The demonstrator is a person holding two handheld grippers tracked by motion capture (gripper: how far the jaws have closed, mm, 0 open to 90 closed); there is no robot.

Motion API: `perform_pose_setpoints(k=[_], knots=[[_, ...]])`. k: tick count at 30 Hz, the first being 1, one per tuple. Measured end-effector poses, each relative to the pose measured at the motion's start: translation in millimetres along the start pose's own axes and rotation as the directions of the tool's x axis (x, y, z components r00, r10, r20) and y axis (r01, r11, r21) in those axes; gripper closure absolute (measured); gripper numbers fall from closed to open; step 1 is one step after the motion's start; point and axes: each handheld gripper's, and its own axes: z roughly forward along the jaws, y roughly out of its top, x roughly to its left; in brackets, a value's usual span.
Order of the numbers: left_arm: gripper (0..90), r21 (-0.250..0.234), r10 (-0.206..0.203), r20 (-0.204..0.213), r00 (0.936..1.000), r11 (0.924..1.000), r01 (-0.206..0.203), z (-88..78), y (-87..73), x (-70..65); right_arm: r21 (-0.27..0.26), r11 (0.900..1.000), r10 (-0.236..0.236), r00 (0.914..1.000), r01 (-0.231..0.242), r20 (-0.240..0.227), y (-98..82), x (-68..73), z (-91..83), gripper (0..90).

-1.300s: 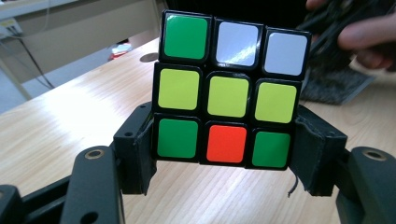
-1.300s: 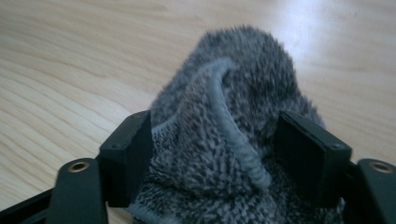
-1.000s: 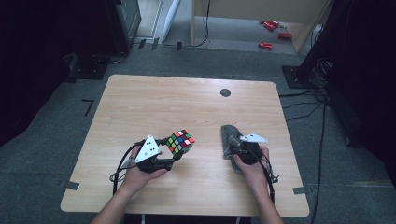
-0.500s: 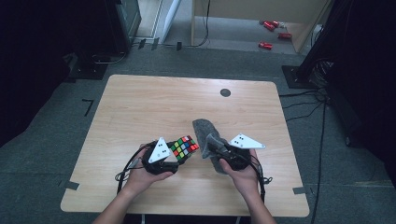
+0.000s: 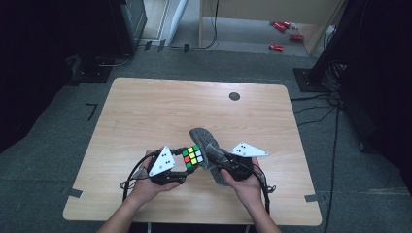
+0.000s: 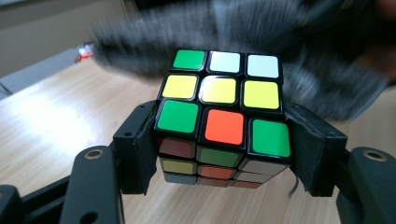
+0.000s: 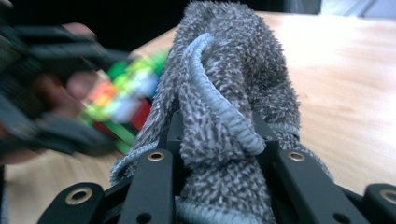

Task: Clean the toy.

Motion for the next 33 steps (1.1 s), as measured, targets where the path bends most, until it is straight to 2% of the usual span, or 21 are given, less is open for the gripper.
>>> perform_pose_setpoints(k=[2, 6, 8, 11, 13, 15, 18, 20, 22, 25, 26, 27, 30, 31, 33], knots=[[34.4, 0.013, 0.002, -0.001, 1.0, 0.9999, -0.002, 0.7, -1.4, 1.2, -0.007, 1.0, 0.012, 0.9998, -0.012, -0.015, -1.5, -0.5, 1.1, 69.5], [34.5, 0.038, 0.008, -0.012, 0.9999, 0.9993, -0.008, 4.4, -6.7, 1.2, -0.024, 1.0, -0.014, 0.9992, 0.013, -0.038, 2.5, 9.0, 0.1, 69.6], [34.5, 0.038, 0.018, -0.015, 0.9997, 0.9991, -0.017, 4.7, -5.9, -0.4, -0.056, 0.998, -0.019, 0.998, 0.016, -0.059, 6.3, 12.9, -4.4, 69.5], [34.5, 0.053, 0.053, -0.017, 0.9984, 0.9972, -0.052, 7.2, -4.6, -6.0, -0.103, 0.995, -0.026, 0.9935, 0.014, -0.111, 13.3, 21.2, -10.7, 69.1], [34.5, 0.075, 0.082, -0.025, 0.9964, 0.994, -0.08, 10.4, -3.6, -11.4, -0.088, 0.994, -0.069, 0.9918, 0.06, -0.107, 15.8, 31.3, -10.1, 68.6], [34.5, 0.087, 0.101, -0.03, 0.9945, 0.9914, -0.098, 12.7, -1.6, -16.7, -0.057, 0.993, -0.112, 0.9862, 0.106, -0.121, 15.0, 41.9, -5.2, 68.2], [34.6, 0.101, 0.132, -0.049, 0.99, 0.9867, -0.127, 13.0, 1.4, -21.3, -0.022, 0.985, -0.175, 0.9773, 0.174, -0.119, 11.0, 53.5, 3.2, 68.0], [34.6, 0.096, 0.123, -0.044, 0.9914, 0.9883, -0.119, 11.7, 1.0, -19.7, -0.025, 0.986, -0.166, 0.9803, 0.164, -0.107, 11.5, 51.6, 3.3, 68.0], [34.6, 0.095, 0.122, -0.05, 0.9913, 0.9886, -0.117, 10.4, 1.0, -18.0, -0.038, 0.989, -0.149, 0.9866, 0.146, -0.068, 13.0, 43.5, -0.3, 67.9], [34.6, 0.084, 0.113, -0.051, 0.9922, 0.9905, -0.109, 9.4, 1.1, -16.8, -0.042, 0.995, -0.096, 0.9953, 0.095, -0.01, 13.9, 28.4, -6.3, 66.9], [34.6, 0.083, 0.114, -0.05, 0.9922, 0.9905, -0.109, 9.6, 1.1, -16.9, -0.048, 0.996, -0.071, 0.9973, 0.07, -0.019, 13.7, 25.3, -7.5, 66.9], [34.6, 0.083, 0.113, -0.051, 0.9923, 0.9906, -0.109, 9.9, 1.1, -17.3, -0.049, 0.996, -0.069, 0.9973, 0.068, -0.026, 13.8, 24.4, -8.0, 66.8], [34.6, 0.091, 0.116, -0.055, 0.9918, 0.9897, -0.11, 10.0, 1.3, -17.5, -0.042, 0.993, -0.111, 0.992, 0.109, -0.06, 13.8, 34.6, -4.9, 66.1], [34.6, 0.093, 0.118, -0.058, 0.9914, 0.9893, -0.112, 9.6, 1.2, -17.3, -0.04, 0.99, -0.137, 0.9883, 0.135, -0.066, 13.3, 40.0, -2.9, 66.0], [34.6, 0.081, 0.111, -0.05, 0.9925, 0.9909, -0.107, 7.9, 1.9, -16.7, -0.036, 0.986, -0.167, 0.9802, 0.164, -0.107, 12.7, 48.1, 0.2, 66.0]])
